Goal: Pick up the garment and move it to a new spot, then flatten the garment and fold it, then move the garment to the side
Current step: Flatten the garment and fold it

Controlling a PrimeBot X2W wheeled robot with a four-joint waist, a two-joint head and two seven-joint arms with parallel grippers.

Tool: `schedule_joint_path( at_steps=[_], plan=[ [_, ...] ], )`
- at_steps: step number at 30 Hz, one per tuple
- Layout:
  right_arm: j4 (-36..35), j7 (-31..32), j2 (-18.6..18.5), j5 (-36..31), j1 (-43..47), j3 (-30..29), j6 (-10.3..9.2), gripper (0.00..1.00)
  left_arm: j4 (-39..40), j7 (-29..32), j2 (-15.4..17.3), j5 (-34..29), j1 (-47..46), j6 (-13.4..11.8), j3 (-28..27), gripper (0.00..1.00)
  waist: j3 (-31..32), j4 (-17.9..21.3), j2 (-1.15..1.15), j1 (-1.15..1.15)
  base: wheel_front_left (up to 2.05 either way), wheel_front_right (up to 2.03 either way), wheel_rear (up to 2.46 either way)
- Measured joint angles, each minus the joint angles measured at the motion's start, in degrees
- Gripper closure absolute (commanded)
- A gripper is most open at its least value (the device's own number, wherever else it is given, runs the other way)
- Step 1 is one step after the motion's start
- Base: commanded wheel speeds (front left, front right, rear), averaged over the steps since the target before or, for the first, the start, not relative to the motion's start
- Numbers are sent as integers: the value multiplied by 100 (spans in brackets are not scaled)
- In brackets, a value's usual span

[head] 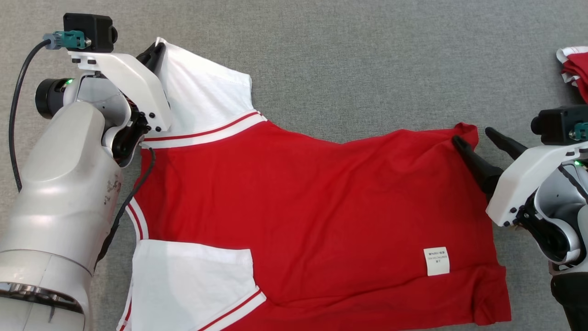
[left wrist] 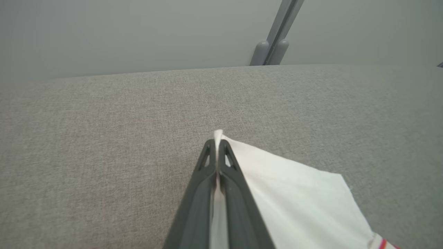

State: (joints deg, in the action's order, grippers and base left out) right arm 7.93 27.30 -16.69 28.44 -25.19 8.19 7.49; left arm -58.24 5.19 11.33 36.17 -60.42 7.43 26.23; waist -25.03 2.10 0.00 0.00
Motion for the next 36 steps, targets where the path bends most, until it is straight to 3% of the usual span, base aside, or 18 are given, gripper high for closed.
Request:
schedule_joint_path(
  at_steps=[1,2,3,4,5,10,22,29,34,36],
  plan=[
    [-7,113,-20,27,0,9,0,3,15,-21,0,38,-1,0,35,100,4,-12,0,0,0,0,0],
    [-12,226,-31,65,0,8,0,34,35,-43,3,82,-1,0,68,100,5,-24,0,0,0,0,0],
    [-14,330,-37,92,1,15,0,59,49,-65,7,125,-2,0,97,100,6,-36,0,0,0,0,0],
    [-18,371,-32,132,1,9,0,95,68,-87,13,167,-2,0,131,100,7,-48,0,0,0,0,0],
    [-15,443,-27,168,0,0,0,100,86,-118,18,204,-6,0,164,100,6,-61,0,0,0,0,0],
    [12,443,-26,225,-38,-59,0,100,175,-237,42,322,-64,0,289,100,1,-117,0,0,0,0,0],
    [42,-339,19,300,-232,-222,0,100,553,-758,276,639,-196,0,524,100,110,-227,0,0,0,0,0],
    [-232,-497,215,1103,197,-474,0,100,1506,-1371,653,680,350,-2,572,100,217,-254,0,0,0,0,0],
    [-600,-503,347,1773,812,-714,0,100,3002,-1633,1055,678,1452,-420,477,100,332,-335,0,0,0,0,0],
    [-793,-506,428,2153,1220,-914,0,100,4287,-1638,1343,684,2355,-898,390,100,405,-406,0,0,0,0,0]
  ],
)
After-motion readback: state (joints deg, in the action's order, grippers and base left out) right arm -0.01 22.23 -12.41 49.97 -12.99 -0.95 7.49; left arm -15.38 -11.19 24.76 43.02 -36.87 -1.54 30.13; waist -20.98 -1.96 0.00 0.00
